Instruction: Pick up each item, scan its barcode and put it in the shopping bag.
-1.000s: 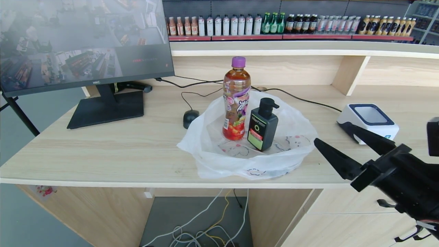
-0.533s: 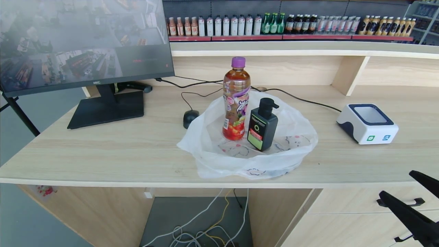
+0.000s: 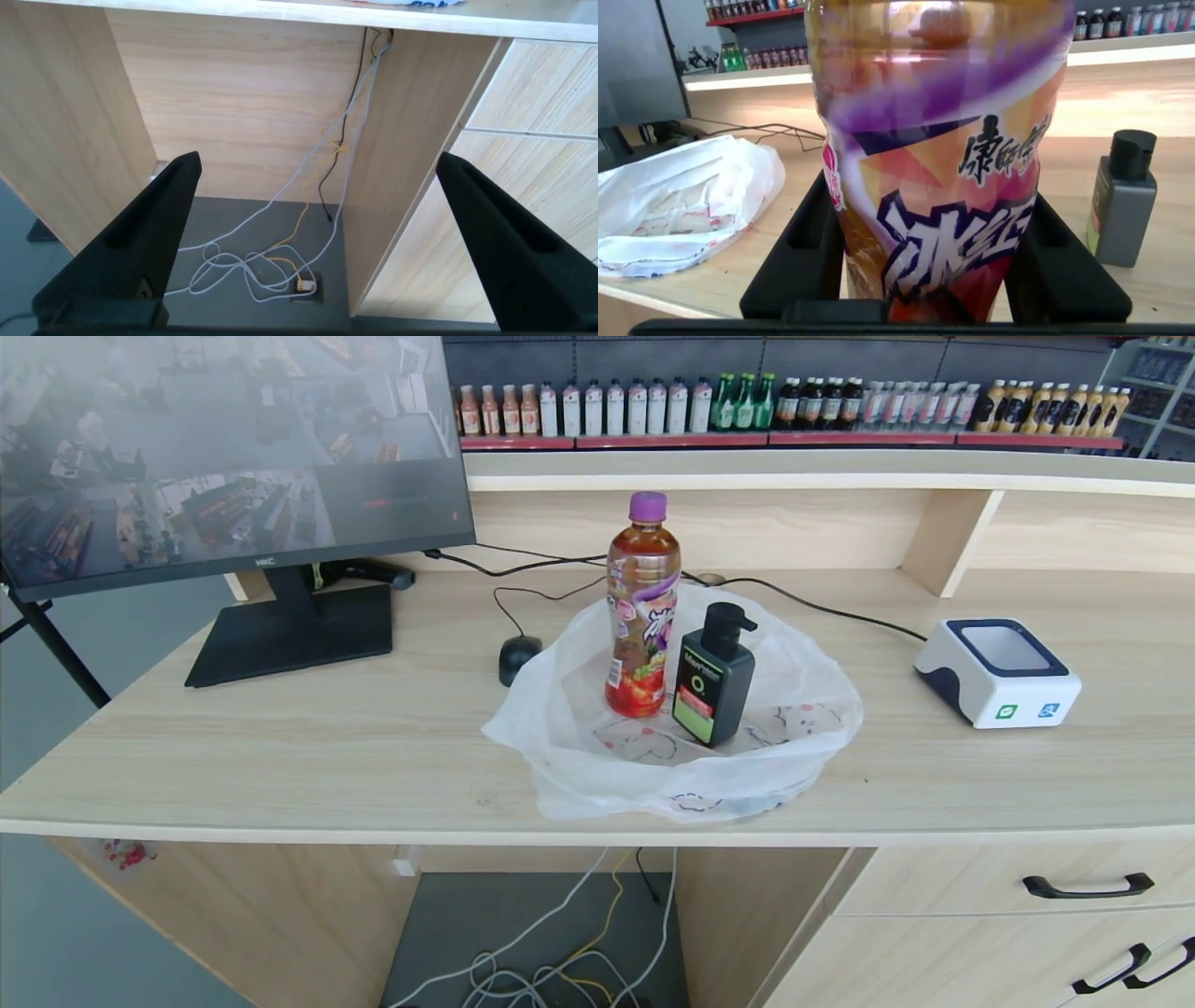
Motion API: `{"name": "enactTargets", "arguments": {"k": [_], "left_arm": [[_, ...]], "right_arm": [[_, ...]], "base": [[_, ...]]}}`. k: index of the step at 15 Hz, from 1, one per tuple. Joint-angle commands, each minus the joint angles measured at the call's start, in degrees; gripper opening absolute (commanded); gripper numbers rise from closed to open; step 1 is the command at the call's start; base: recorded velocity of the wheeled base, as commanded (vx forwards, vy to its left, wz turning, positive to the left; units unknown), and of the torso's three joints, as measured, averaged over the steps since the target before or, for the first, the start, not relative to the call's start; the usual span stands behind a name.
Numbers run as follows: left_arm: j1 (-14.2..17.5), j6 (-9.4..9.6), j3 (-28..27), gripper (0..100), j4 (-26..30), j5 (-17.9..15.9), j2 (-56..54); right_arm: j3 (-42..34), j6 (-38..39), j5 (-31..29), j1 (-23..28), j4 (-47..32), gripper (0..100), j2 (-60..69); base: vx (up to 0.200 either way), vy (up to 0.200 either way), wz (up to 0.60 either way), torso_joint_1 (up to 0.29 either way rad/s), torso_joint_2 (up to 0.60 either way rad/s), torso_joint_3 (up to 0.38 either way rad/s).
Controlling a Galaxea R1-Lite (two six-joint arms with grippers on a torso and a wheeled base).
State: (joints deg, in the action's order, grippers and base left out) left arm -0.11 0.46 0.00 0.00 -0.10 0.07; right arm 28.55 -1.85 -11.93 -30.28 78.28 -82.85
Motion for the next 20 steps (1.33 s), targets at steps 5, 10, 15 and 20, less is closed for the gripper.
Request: {"name": "enactTargets", "arguments": {"k": [5, 10, 15, 20], "left_arm": [[0.0, -0.20, 0.0, 100, 0.0, 0.0, 0.0], [0.0, -0.02, 0.0, 100, 0.0, 0.0, 0.0], [0.0, 0.06, 0.0, 100, 0.0, -0.1, 0.0], [0.0, -0.11, 0.0, 100, 0.0, -0.1, 0.0]], "right_arm": [[0.8, -0.6, -0.1, 0.1, 0.0, 0, -1.8], [5.8, -2.4, 0.5, 0.1, -0.1, 0, -5.8], [19.4, -8.5, 7.5, -0.3, -0.1, 0, -15.9], [31.3, -11.0, 7.4, -3.0, -4.0, 0, -22.0]], "base": [[0.120, 0.000, 0.00, 0.000, 0.00, 0.002], [0.000, 0.000, 0.00, 0.000, 0.00, 0.000], [0.000, 0.000, 0.00, 0.000, 0.00, 0.000], [0.000, 0.000, 0.00, 0.000, 0.00, 0.000]]}}
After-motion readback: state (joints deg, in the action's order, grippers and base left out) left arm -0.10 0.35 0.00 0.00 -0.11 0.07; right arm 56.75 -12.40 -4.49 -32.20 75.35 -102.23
